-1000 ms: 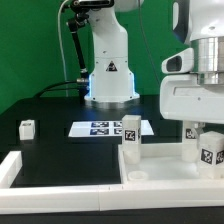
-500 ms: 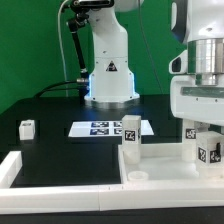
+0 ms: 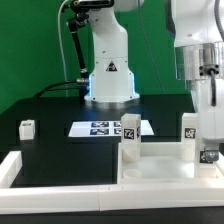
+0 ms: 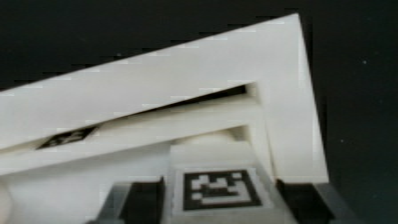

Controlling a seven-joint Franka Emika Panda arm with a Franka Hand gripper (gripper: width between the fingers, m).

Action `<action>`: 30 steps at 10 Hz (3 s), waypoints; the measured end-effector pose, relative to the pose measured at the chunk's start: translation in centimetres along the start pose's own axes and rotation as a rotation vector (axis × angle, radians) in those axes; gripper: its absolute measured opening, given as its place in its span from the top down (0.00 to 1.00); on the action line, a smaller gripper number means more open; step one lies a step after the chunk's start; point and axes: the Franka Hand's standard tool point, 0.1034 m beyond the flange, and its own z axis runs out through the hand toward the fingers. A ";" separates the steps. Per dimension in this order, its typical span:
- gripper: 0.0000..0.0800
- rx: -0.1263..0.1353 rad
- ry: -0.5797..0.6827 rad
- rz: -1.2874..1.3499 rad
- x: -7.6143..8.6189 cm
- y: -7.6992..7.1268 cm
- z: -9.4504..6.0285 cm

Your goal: Assemble square table

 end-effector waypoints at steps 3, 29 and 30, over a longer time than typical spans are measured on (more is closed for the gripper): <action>0.63 0.001 0.012 0.167 1.1 -0.2 -0.1; 0.19 0.081 -0.016 -0.306 11.9 3.7 -7.9; 0.19 0.078 -0.008 -0.446 14.2 4.5 -8.2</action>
Offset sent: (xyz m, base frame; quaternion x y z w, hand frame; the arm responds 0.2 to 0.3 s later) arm 0.0000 0.0000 0.0000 0.0000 0.0000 0.0000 1.0000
